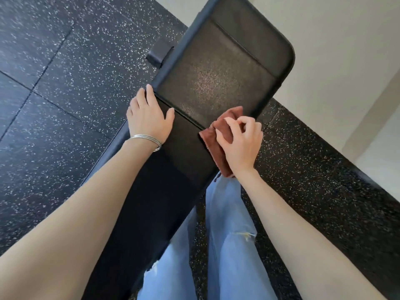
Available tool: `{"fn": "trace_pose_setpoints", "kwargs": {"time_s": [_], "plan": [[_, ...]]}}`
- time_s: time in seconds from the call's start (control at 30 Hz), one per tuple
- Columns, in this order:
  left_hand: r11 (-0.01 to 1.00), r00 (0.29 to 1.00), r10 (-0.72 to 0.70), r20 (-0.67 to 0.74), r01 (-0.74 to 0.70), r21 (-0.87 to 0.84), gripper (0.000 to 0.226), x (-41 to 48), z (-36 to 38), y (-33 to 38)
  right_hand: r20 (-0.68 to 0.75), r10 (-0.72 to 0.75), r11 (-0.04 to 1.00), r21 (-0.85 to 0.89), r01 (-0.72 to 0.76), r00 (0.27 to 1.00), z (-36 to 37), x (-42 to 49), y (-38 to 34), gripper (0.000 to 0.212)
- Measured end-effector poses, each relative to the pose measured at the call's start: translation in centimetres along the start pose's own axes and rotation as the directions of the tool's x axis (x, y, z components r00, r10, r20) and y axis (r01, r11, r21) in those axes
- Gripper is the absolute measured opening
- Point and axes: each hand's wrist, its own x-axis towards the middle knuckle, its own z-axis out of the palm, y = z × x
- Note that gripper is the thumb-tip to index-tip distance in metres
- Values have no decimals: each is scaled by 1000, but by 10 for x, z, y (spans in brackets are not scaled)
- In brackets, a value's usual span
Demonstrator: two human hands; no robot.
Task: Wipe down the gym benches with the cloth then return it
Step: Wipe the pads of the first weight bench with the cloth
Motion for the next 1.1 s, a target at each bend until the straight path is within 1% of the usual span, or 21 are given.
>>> {"fn": "trace_pose_setpoints", "kwargs": {"time_s": [0.1,0.13,0.2,0.27,0.33,0.4,0.47,0.53,0.57,0.63,0.73,0.9,0.93,1.0,1.03,1.1], "plan": [[999,999,33,-3,-33,6,73,8,0,0,-117,199,980,35,-197,973,0,41,8,29],[999,999,37,-6,-37,10,73,11,-1,1,-135,261,965,32,-259,956,-1,58,13,31],[1000,1000,25,-9,-25,11,73,15,0,6,-114,358,933,-10,-361,927,-4,90,24,35],[1000,1000,-2,-19,2,3,74,17,0,13,-101,413,910,18,-414,905,-5,108,33,36],[1000,999,-30,-29,30,-1,74,19,1,19,-124,452,890,133,-437,883,-5,111,36,35],[999,998,-53,-32,53,-6,75,20,1,24,-108,495,854,242,-460,862,-4,96,35,36],[998,997,-69,-33,69,-6,75,23,0,29,-65,509,822,333,-462,858,-1,70,35,38],[997,996,-77,-37,77,2,75,26,0,33,-16,501,808,367,-461,865,0,43,36,38],[997,996,-81,-37,81,4,75,28,0,35,-1,496,811,357,-463,868,0,36,36,37],[996,995,-93,-31,93,4,75,33,-1,41,-42,463,857,273,-436,885,-2,41,40,34],[994,993,-111,-26,111,2,75,40,-2,48,-120,356,932,122,-342,927,-6,83,51,33],[982,980,-190,-53,190,-6,74,51,-1,63,-51,312,950,-10,-313,949,-14,191,80,38],[978,976,-209,-60,209,-11,74,54,0,66,-7,272,961,-43,-272,962,-16,208,85,39],[972,969,-236,-78,235,-26,73,59,3,72,95,139,987,-89,-131,986,-21,228,91,40],[969,965,-246,-86,244,-35,72,62,4,74,128,57,993,-105,-44,990,-22,231,92,40],[965,960,-263,-98,258,-52,71,68,6,77,148,-106,982,-140,127,983,-22,232,89,38]]}}
